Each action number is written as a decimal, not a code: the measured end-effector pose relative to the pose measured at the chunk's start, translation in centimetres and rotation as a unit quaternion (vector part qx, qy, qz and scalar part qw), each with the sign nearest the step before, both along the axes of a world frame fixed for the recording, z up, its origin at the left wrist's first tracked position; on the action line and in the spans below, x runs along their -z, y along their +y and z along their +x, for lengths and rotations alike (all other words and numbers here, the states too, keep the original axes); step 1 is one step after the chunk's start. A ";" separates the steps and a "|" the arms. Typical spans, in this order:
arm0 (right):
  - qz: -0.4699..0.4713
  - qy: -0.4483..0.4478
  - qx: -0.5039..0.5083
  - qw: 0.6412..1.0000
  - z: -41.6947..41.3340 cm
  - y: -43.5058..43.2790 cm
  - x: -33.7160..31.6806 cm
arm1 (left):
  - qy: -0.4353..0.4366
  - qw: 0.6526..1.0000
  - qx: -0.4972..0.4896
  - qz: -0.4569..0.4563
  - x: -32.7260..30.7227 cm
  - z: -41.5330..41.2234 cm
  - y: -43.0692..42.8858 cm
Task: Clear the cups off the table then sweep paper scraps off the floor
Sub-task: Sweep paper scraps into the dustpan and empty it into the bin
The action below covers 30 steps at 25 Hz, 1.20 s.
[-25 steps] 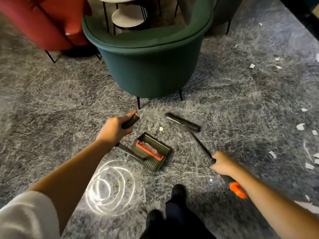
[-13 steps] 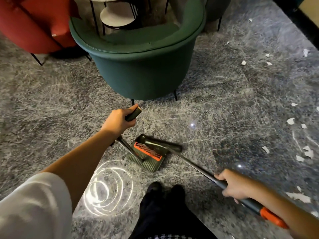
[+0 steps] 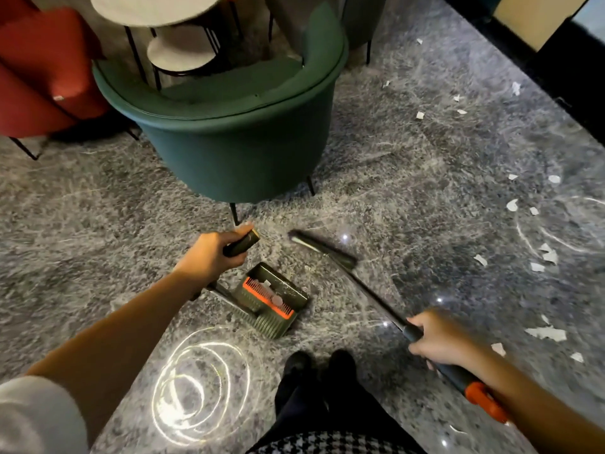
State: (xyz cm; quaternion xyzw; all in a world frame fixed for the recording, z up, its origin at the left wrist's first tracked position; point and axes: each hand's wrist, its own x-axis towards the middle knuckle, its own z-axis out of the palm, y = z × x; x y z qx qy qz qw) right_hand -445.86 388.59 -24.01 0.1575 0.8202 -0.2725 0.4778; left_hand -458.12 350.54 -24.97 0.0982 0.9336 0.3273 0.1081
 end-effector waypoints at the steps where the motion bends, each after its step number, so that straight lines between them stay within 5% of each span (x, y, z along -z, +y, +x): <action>1: -0.001 -0.002 0.024 1.000 0.4 -0.7 0.4 | -0.002 1.000 0.019 -0.002 -0.1 0.0 -0.1; 6: -0.034 -0.020 0.184 0.982 3.5 -5.6 2.5 | -0.014 0.993 0.118 -0.011 -0.4 -0.2 -0.3; 15: -0.119 -0.061 0.185 0.974 4.2 -9.5 0.7 | 0.010 0.987 0.154 0.051 1.7 -0.2 0.4; 30: -0.151 0.020 0.339 0.929 6.4 -2.3 -3.4 | 0.013 0.991 0.134 0.026 1.2 -1.4 1.9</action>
